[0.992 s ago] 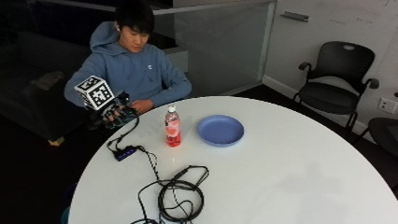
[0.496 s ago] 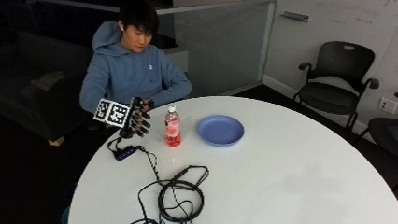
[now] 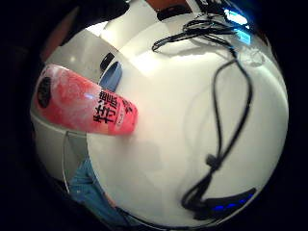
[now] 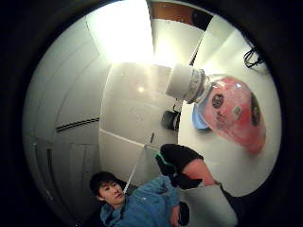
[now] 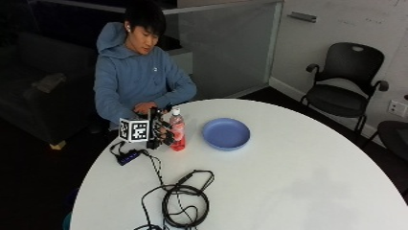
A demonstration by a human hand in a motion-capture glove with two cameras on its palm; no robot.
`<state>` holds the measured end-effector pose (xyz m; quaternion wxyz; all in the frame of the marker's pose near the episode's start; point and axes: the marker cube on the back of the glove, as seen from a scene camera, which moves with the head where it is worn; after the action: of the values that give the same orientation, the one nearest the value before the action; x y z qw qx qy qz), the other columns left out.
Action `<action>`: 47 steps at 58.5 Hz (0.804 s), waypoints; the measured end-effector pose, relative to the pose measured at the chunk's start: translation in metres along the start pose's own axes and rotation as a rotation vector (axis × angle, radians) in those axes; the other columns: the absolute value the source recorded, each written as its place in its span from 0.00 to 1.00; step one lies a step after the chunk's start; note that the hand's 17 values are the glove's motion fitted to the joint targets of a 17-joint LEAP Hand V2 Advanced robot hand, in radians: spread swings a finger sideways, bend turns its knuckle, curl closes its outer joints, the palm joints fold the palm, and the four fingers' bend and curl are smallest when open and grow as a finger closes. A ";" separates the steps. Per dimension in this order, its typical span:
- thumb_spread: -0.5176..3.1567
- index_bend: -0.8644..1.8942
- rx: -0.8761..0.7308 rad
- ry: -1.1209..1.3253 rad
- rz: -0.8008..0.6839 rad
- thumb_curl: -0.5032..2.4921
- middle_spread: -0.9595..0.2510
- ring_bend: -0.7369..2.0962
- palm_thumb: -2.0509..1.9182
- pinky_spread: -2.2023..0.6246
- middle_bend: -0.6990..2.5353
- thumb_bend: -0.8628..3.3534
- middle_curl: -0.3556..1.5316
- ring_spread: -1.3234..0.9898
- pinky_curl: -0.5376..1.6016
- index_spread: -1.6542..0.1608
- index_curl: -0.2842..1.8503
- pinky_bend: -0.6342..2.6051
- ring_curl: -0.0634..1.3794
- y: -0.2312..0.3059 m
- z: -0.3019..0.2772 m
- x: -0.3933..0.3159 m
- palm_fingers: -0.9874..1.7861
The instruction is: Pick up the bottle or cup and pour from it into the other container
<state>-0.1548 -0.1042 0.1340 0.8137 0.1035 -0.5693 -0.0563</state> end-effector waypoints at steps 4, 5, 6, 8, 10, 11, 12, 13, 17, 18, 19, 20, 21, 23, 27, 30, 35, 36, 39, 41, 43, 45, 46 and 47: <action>0.37 0.35 0.016 -0.057 -0.002 0.28 0.88 0.45 0.64 0.85 0.28 0.20 0.35 0.63 0.39 0.74 0.23 0.41 0.26 -0.004 0.010 0.000 0.38; 0.37 0.35 0.021 -0.072 -0.002 0.28 0.88 0.45 0.64 0.85 0.28 0.20 0.35 0.63 0.39 0.74 0.23 0.41 0.26 -0.005 0.012 0.000 0.38; 0.37 0.35 0.026 -0.088 0.000 0.28 0.88 0.45 0.64 0.85 0.28 0.20 0.36 0.63 0.39 0.74 0.23 0.41 0.26 -0.006 0.015 0.000 0.38; 0.37 0.35 0.040 -0.120 0.003 0.29 0.89 0.45 0.65 0.85 0.28 0.20 0.36 0.63 0.39 0.74 0.23 0.42 0.26 -0.008 0.020 0.001 0.39; 0.37 0.35 0.052 -0.148 0.004 0.29 0.89 0.46 0.65 0.86 0.28 0.20 0.36 0.63 0.39 0.74 0.23 0.42 0.26 -0.009 0.025 0.001 0.40; 0.37 0.35 0.057 -0.160 0.005 0.29 0.89 0.46 0.65 0.86 0.28 0.20 0.36 0.63 0.39 0.74 0.23 0.42 0.26 -0.009 0.027 0.002 0.40; 0.37 0.36 0.062 -0.170 0.006 0.29 0.89 0.46 0.66 0.86 0.28 0.20 0.36 0.63 0.39 0.74 0.23 0.42 0.26 -0.009 0.029 0.002 0.41; 0.37 0.35 0.066 -0.178 0.007 0.29 0.89 0.46 0.66 0.86 0.28 0.20 0.36 0.63 0.39 0.74 0.23 0.43 0.26 -0.010 0.031 0.003 0.41; 0.37 0.35 0.084 -0.192 0.003 0.29 0.89 0.46 0.67 0.86 0.28 0.20 0.36 0.63 0.39 0.74 0.22 0.43 0.26 -0.007 0.042 0.006 0.44; 0.37 0.36 0.091 -0.193 0.000 0.29 0.89 0.47 0.67 0.86 0.28 0.20 0.36 0.63 0.39 0.74 0.22 0.43 0.26 -0.008 0.044 0.006 0.45; 0.37 0.36 0.100 -0.195 -0.001 0.29 0.89 0.47 0.67 0.86 0.28 0.20 0.36 0.62 0.39 0.74 0.22 0.43 0.26 -0.008 0.045 0.007 0.45; 0.36 0.36 0.111 -0.196 -0.002 0.29 0.88 0.47 0.68 0.86 0.29 0.20 0.36 0.62 0.39 0.74 0.23 0.43 0.27 -0.009 0.047 0.007 0.47; 0.36 0.36 0.122 -0.197 -0.002 0.29 0.88 0.47 0.68 0.86 0.29 0.20 0.36 0.62 0.39 0.75 0.23 0.43 0.26 -0.010 0.048 0.007 0.48; 0.36 0.38 0.148 -0.199 -0.004 0.29 0.87 0.47 0.69 0.85 0.29 0.20 0.37 0.61 0.39 0.76 0.24 0.42 0.26 -0.012 0.049 0.007 0.52; 0.35 0.40 0.184 -0.195 -0.016 0.31 0.84 0.47 0.72 0.84 0.31 0.21 0.38 0.58 0.37 0.79 0.26 0.40 0.26 -0.016 0.050 0.005 0.63; 0.34 0.39 0.198 -0.186 -0.023 0.32 0.82 0.47 0.74 0.81 0.33 0.22 0.39 0.57 0.36 0.81 0.26 0.38 0.25 -0.017 0.052 0.004 0.72; 0.31 0.38 0.203 -0.168 -0.018 0.33 0.80 0.47 0.76 0.79 0.33 0.21 0.41 0.55 0.38 0.83 0.28 0.37 0.29 -0.018 0.058 0.001 0.75; 0.30 0.37 0.200 -0.162 -0.014 0.34 0.79 0.47 0.76 0.79 0.33 0.21 0.41 0.55 0.38 0.83 0.28 0.37 0.29 -0.019 0.059 0.000 0.75; 0.28 0.37 0.189 -0.136 -0.008 0.35 0.79 0.46 0.77 0.78 0.33 0.21 0.41 0.54 0.38 0.83 0.29 0.37 0.30 -0.022 0.062 -0.003 0.76; 0.27 0.37 0.179 -0.113 -0.006 0.35 0.78 0.46 0.77 0.77 0.32 0.20 0.42 0.53 0.39 0.83 0.29 0.37 0.30 -0.026 0.063 -0.007 0.76; 0.26 0.37 0.170 -0.085 -0.012 0.36 0.77 0.46 0.77 0.77 0.32 0.20 0.42 0.53 0.39 0.84 0.30 0.37 0.31 -0.029 0.064 -0.012 0.77; 0.25 0.37 0.157 -0.055 -0.020 0.36 0.77 0.46 0.77 0.76 0.32 0.20 0.42 0.53 0.39 0.84 0.30 0.37 0.31 -0.032 0.065 -0.016 0.77; 0.25 0.37 0.150 -0.041 -0.020 0.36 0.77 0.45 0.78 0.76 0.32 0.20 0.42 0.53 0.39 0.84 0.30 0.37 0.31 -0.034 0.064 -0.018 0.77; 0.25 0.37 0.142 -0.027 -0.019 0.36 0.77 0.45 0.78 0.76 0.32 0.20 0.42 0.53 0.39 0.84 0.30 0.37 0.31 -0.036 0.064 -0.021 0.77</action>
<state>-0.2210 -0.1421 0.1279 0.7961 0.1653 -0.5816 -0.0249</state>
